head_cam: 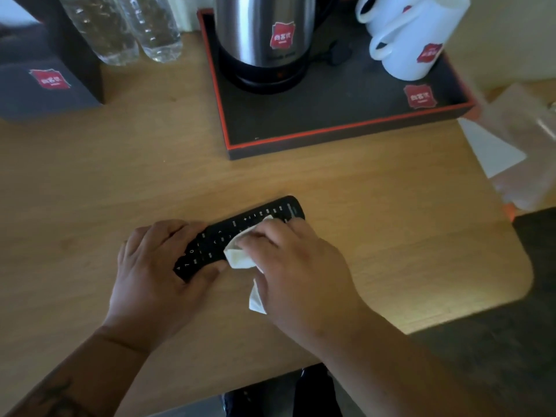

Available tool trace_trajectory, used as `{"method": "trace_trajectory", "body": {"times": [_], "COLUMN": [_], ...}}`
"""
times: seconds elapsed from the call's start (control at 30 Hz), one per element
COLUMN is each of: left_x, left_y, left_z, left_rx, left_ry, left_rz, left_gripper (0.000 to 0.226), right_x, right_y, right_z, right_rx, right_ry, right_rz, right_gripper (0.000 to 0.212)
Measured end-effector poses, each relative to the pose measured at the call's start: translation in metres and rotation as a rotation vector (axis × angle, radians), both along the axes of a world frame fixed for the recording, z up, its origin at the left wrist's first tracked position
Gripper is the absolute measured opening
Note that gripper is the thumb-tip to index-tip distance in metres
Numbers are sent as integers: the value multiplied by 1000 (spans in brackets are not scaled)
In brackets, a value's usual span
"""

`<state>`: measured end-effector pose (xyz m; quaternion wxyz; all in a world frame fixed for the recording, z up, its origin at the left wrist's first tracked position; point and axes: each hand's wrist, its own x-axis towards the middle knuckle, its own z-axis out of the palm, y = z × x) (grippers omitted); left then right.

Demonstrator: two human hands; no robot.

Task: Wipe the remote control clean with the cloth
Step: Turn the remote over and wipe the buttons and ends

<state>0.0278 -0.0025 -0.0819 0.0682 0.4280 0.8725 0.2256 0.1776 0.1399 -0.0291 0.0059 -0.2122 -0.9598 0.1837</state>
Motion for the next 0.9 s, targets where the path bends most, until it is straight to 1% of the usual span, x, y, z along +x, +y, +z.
{"method": "trace_trajectory", "body": {"times": [0.13, 0.23, 0.33, 0.43, 0.57, 0.7, 0.8, 0.83, 0.9], "left_x": [0, -1, 0, 1, 1, 1, 2, 2, 2], "left_y": [0, -1, -1, -1, -1, -1, -1, -1, -2], "left_z": [1, 1, 1, 3, 1, -1, 0, 0, -1], "left_rx": [-24, -10, 20, 55, 84, 89, 119, 123, 131], "left_ry": [-21, -24, -19, 0, 25, 32, 36, 39, 51], "left_rz": [-5, -12, -9, -12, -17, -23, -18, -19, -21], "left_gripper": [63, 62, 61, 59, 59, 59, 58, 57, 57], "right_x": [8, 15, 10, -18, -39, -18, -9, -11, -21], "right_y": [19, 34, 46, 43, 30, 18, 17, 20, 25], "right_z": [2, 11, 18, 21, 14, 15, 22, 24, 27], "right_rx": [-8, -40, -46, 19, 117, 73, 66, 75, 46], "right_ry": [-36, -61, 8, 65, 5, -41, -105, -101, -5], "right_rz": [-128, -220, -320, -317, -261, -202, -199, -227, -293], "right_gripper": [31, 32, 27, 20, 13, 19, 16, 17, 23]}}
